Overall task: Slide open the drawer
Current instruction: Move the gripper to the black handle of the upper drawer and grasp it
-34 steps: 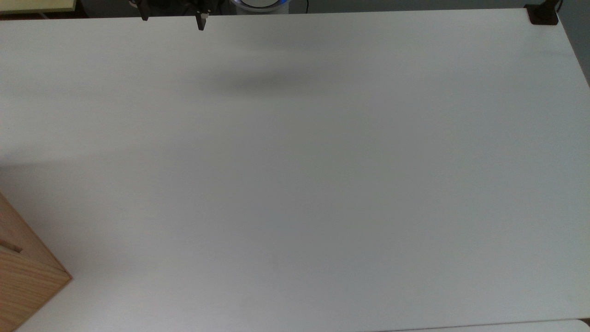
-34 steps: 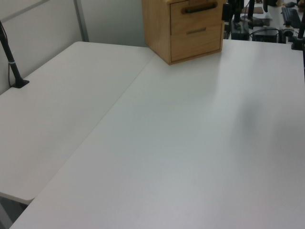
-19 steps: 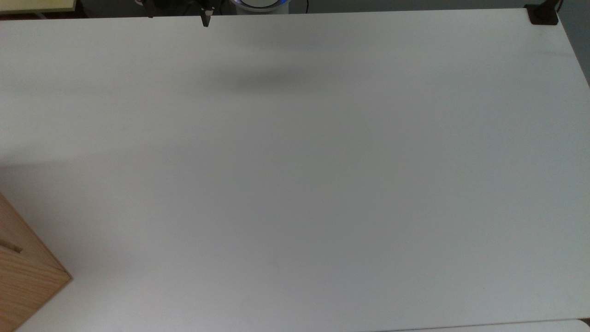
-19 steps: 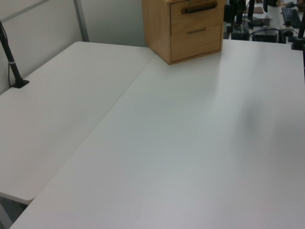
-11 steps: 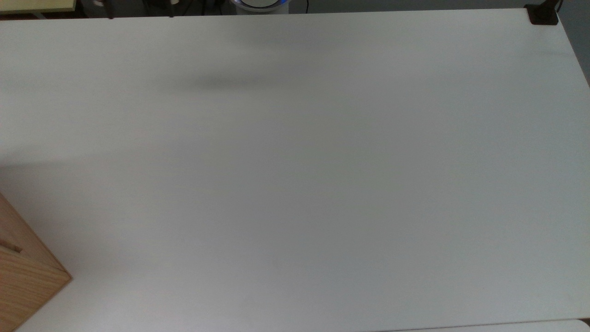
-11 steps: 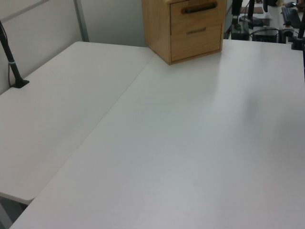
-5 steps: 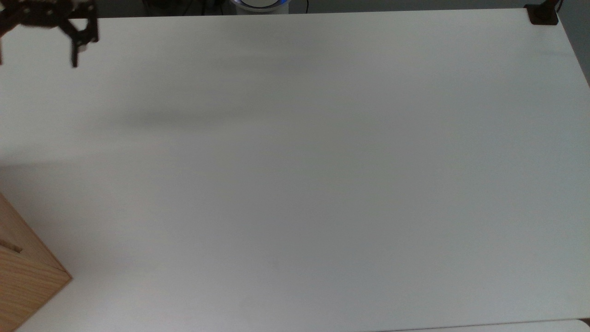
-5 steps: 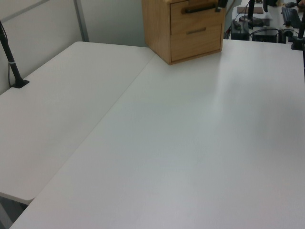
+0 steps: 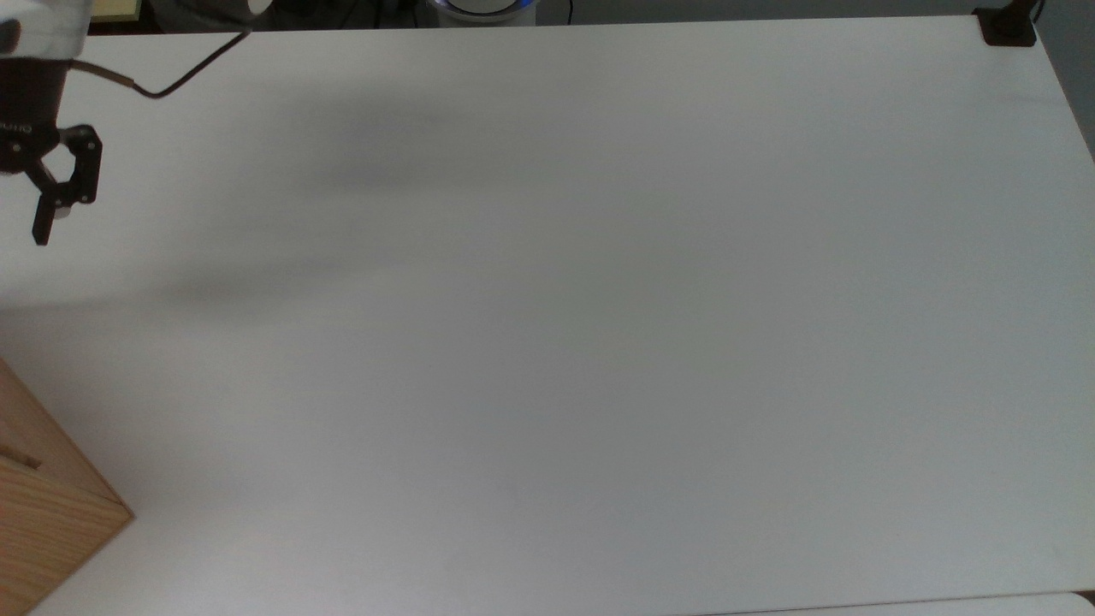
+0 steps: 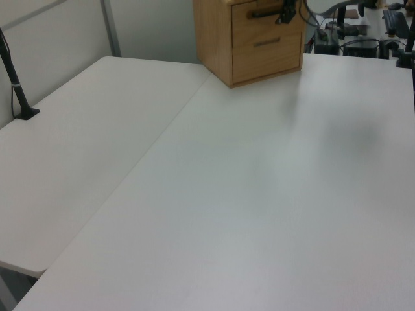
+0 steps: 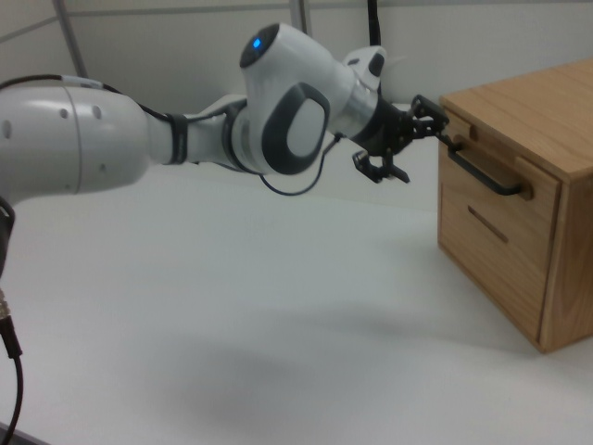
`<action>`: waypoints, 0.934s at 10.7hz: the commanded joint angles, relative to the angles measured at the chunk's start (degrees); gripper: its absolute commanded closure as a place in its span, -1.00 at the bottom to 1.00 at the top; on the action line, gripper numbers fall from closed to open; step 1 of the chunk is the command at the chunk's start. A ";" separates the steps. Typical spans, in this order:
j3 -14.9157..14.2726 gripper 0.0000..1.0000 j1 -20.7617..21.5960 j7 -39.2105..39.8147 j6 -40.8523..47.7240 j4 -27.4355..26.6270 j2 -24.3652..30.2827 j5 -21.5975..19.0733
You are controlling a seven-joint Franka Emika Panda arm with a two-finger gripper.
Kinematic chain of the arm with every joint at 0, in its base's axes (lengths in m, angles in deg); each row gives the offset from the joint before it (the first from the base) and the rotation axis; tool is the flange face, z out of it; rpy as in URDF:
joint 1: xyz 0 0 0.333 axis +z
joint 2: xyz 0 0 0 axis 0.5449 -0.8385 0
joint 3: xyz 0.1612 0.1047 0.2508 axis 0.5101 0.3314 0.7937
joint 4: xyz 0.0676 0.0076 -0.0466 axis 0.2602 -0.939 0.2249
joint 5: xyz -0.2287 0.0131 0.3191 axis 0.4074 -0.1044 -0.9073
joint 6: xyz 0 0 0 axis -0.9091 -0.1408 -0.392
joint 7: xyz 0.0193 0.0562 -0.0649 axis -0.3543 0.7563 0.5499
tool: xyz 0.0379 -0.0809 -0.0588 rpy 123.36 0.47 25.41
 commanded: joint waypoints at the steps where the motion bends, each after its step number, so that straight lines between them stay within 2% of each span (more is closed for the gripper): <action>1: -0.37 -0.76 -1.78 4.07 -9.30 0.93 -4.87 0.94; 3: -0.37 -0.73 -3.45 7.22 -18.20 0.93 -7.78 1.46; 5: -0.28 -0.46 -3.81 7.85 -20.33 0.93 -8.67 1.55; 6: -0.28 -0.27 -4.16 9.42 -21.21 0.93 -8.67 1.55; 7: -0.28 0.29 -4.33 9.69 -22.35 0.93 -8.67 1.03; 8: -0.19 0.58 -4.33 8.83 -22.54 0.93 -8.93 0.76; 10: -0.19 0.64 -4.33 8.73 -22.54 0.93 -8.85 0.06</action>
